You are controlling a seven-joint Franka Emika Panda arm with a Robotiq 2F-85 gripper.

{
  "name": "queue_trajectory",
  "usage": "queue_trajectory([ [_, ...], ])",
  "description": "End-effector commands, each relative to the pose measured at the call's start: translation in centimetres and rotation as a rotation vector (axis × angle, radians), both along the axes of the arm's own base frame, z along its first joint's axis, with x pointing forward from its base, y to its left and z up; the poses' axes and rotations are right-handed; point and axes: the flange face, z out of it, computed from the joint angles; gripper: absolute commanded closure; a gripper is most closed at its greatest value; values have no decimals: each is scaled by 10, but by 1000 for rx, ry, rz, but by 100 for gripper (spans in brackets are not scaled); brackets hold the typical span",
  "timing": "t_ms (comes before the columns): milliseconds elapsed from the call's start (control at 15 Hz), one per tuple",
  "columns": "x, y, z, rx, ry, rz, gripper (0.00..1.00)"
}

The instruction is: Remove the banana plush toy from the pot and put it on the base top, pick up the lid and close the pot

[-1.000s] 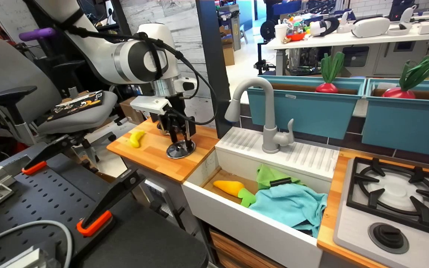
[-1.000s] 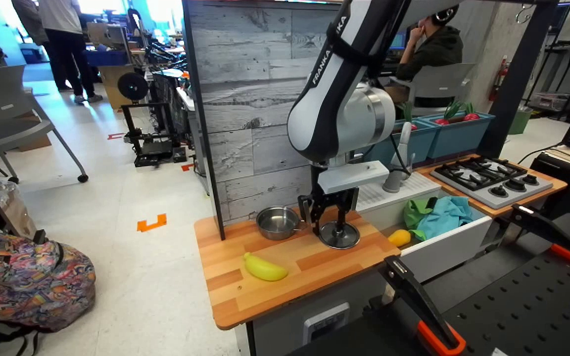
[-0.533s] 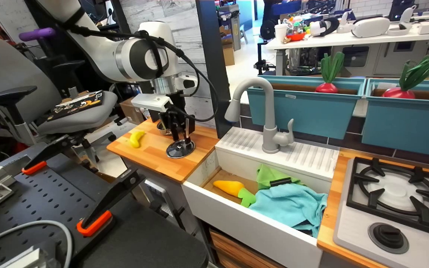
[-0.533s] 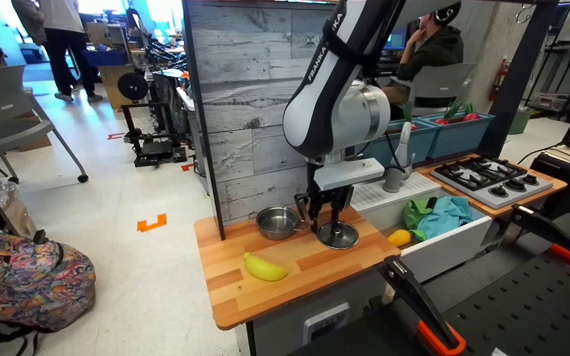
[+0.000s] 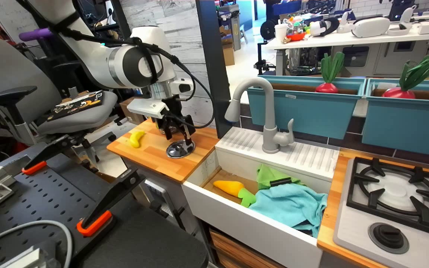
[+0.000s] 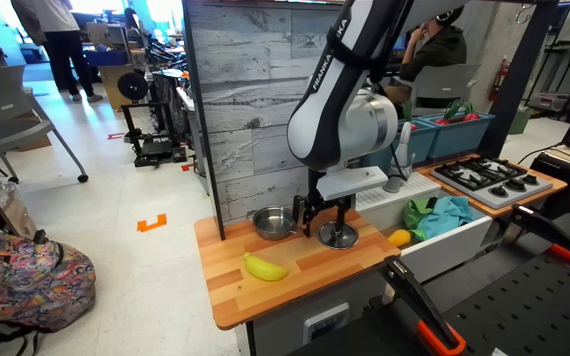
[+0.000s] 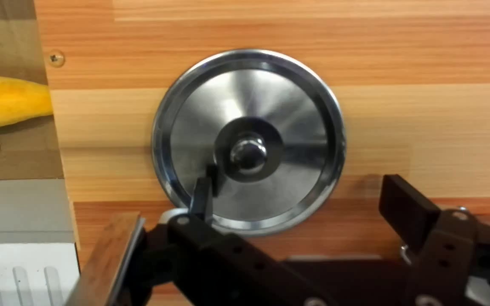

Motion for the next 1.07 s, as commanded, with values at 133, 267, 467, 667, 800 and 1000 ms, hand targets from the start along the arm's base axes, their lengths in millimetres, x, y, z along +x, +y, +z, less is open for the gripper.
queue_trajectory([
  [133, -23, -4, 8, 30, -41, 7, 0],
  [267, -27, -7, 10, 37, -49, 3, 0],
  [467, -31, -13, 16, 44, -64, -4, 0],
  [667, -33, -20, 22, 59, -70, -8, 0],
  [800, -32, -24, 23, 66, -60, -6, 0],
  [1000, -28, -29, 20, 79, -42, 3, 7],
])
